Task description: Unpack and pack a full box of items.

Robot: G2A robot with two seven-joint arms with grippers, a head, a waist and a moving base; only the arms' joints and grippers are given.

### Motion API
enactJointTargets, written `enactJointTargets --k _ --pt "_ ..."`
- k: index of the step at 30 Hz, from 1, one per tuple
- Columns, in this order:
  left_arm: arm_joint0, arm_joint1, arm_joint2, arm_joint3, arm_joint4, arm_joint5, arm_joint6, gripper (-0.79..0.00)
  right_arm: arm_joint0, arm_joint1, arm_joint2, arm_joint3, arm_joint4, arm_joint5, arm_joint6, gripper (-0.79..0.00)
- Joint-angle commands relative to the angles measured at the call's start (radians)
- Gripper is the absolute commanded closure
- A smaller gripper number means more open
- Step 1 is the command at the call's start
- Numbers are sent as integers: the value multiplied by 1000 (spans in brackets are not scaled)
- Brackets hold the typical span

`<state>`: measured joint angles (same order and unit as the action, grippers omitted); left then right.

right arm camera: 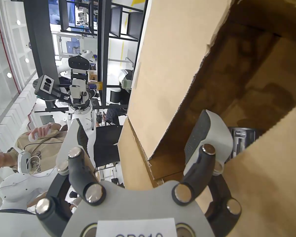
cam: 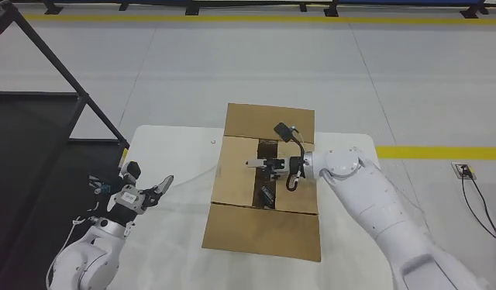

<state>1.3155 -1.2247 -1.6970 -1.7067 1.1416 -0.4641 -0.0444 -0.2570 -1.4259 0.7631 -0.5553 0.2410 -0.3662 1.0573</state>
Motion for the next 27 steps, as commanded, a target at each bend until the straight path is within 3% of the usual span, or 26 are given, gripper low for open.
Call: enactJointTargets --k 1,9,22,27 --pt "-4 1 12 2 6 -2 -2 -785 13 -22 -18 33 12 -11 0 -785" --pt "2 3 83 -28 52 -30 -12 -785 59 -89 -44 151 73 -74 23 -785" --pt "24 12 162 -93 132 -123 -30 -785 103 -130 16 196 227 -182 93 -785" --pt "13 13 209 -96 207 -100 -29 -785 123 -150 14 184 240 -193 130 -785"
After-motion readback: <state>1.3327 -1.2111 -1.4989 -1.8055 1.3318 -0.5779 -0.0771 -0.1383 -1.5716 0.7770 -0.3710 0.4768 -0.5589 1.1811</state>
